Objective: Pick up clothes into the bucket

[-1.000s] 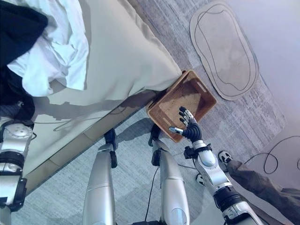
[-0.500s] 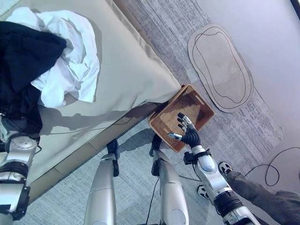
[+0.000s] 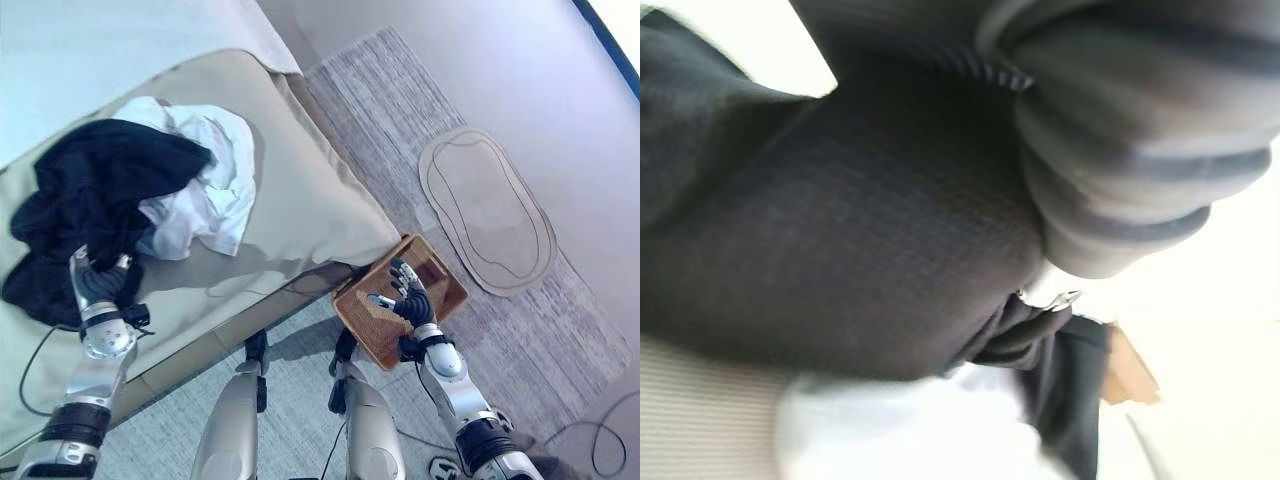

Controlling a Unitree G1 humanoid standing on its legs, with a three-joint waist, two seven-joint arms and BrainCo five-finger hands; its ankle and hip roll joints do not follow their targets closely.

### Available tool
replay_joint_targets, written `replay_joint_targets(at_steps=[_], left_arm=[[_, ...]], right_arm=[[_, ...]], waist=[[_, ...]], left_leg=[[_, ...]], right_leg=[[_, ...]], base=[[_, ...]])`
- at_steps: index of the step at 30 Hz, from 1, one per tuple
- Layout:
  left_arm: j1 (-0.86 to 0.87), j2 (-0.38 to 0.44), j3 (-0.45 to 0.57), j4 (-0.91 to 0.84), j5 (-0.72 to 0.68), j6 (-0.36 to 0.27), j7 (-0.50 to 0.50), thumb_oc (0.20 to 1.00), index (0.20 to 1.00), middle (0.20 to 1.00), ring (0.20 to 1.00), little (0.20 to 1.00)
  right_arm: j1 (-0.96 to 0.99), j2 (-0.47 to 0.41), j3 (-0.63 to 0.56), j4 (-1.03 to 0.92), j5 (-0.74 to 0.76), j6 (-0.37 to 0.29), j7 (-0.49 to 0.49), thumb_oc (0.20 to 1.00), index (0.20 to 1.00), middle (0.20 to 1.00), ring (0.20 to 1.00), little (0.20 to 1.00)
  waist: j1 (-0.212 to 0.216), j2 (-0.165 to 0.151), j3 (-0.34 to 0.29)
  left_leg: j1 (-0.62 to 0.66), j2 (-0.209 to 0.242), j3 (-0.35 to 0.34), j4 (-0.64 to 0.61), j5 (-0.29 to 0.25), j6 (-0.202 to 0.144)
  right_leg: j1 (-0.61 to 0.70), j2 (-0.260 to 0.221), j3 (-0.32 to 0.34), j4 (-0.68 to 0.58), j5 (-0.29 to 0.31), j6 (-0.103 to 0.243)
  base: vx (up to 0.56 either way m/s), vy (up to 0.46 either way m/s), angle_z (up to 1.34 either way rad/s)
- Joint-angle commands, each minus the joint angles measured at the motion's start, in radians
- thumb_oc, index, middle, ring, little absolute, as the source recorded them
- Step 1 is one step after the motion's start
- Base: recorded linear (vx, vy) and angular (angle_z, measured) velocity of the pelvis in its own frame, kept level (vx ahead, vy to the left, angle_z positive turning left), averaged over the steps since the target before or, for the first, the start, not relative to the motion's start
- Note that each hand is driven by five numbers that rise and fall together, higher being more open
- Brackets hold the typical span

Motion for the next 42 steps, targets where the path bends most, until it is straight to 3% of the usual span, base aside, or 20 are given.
replay_joint_targets(at_steps=[1,7,15,18,23,32,40,41,42], left_arm=[[0.025,0.026,-0.024,-0.1,0.076,-0.104,-0.091,0.2,0.2,0.2,0.2,0.2],[0.05,0.037,-0.059,-0.258,0.09,-0.125,-0.179,0.2,0.2,0.2,0.2,0.2],[0.056,0.043,-0.125,-0.456,-0.028,-0.16,-0.346,0.2,0.2,0.2,0.2,0.2],[0.019,0.083,-0.169,-0.561,-0.18,-0.159,-0.466,0.2,0.2,0.2,0.2,0.2],[-0.079,0.095,-0.277,-0.615,-0.348,-0.13,-0.564,0.2,0.2,0.2,0.2,0.2],[-0.255,0.068,-0.477,-0.615,-0.499,-0.062,-0.632,0.2,0.2,0.2,0.2,0.2],[-0.339,0.014,-0.564,-0.612,-0.53,-0.039,-0.642,0.2,0.2,0.2,0.2,0.2],[-0.345,0.005,-0.57,-0.613,-0.533,-0.038,-0.643,0.2,0.2,0.2,0.2,0.2],[-0.348,0.002,-0.574,-0.615,-0.528,-0.037,-0.648,0.2,0.2,0.2,0.2,0.2]], right_arm=[[0.057,-0.002,-0.031,0.013,-0.064,-0.019,0.002,1.0,1.0,1.0,1.0,1.0],[0.058,-0.002,-0.034,0.03,-0.138,-0.013,-0.001,1.0,1.0,1.0,1.0,1.0],[0.031,-0.035,0.005,-0.027,-0.314,-0.007,-0.003,1.0,1.0,1.0,1.0,1.0],[0.008,-0.061,0.025,-0.091,-0.388,-0.006,0.004,1.0,1.0,1.0,1.0,1.0],[-0.064,-0.085,0.102,-0.18,-0.46,-0.008,0.022,1.0,1.0,1.0,1.0,1.0],[-0.2,-0.035,0.242,-0.176,-0.432,0.004,0.053,1.0,1.0,1.0,1.0,1.0],[-0.231,0.039,0.31,-0.134,-0.255,0.032,0.118,1.0,1.0,1.0,1.0,1.0],[-0.23,0.044,0.323,-0.133,-0.225,0.034,0.139,0.859,0.859,0.859,0.859,0.859],[-0.229,0.044,0.333,-0.129,-0.208,0.036,0.155,0.2,0.2,0.2,0.2,0.2]], waist=[[-0.005,0.018,-0.111],[0.001,0.039,-0.155],[0.002,0.064,-0.231],[-0.004,0.072,-0.264],[-0.023,0.076,-0.299],[-0.039,0.083,-0.328],[-0.044,0.087,-0.338],[-0.044,0.087,-0.338],[-0.043,0.087,-0.338]], left_leg=[[-0.022,0.028,0.038,-0.074,0.095,-0.012],[0.074,0.03,0.053,-0.162,0.121,-0.023],[0.183,0.032,0.08,-0.197,0.115,-0.021],[0.233,0.035,0.094,-0.205,0.1,-0.021],[0.278,0.038,0.111,-0.214,0.089,-0.017],[0.325,0.045,0.128,-0.221,0.078,-0.018],[0.329,0.047,0.132,-0.223,0.078,-0.019],[0.329,0.047,0.133,-0.222,0.078,-0.019],[0.33,0.047,0.133,-0.221,0.077,-0.019]], right_leg=[[0.103,-0.151,-0.021,-0.038,0.045,0.156],[0.168,-0.143,-0.038,-0.081,0.05,0.163],[0.256,-0.131,-0.033,-0.109,0.043,0.163],[0.293,-0.126,-0.023,-0.116,0.033,0.164],[0.317,-0.118,-0.004,-0.124,0.03,0.16],[0.352,-0.106,0.013,-0.133,0.02,0.156],[0.357,-0.099,0.019,-0.14,0.017,0.151],[0.357,-0.098,0.019,-0.14,0.017,0.15],[0.359,-0.097,0.019,-0.141,0.016,0.15]], base=[[0.04,-0.028,0.1],[0.04,-0.031,0.07],[0.07,-0.033,-0.01],[0.09,-0.02,-0.08],[0.08,-0.019,-0.11],[0.03,-0.011,-0.07],[0.01,-0.008,-0.04],[0.02,-0.007,-0.03],[0.0,0.0,0.0]])
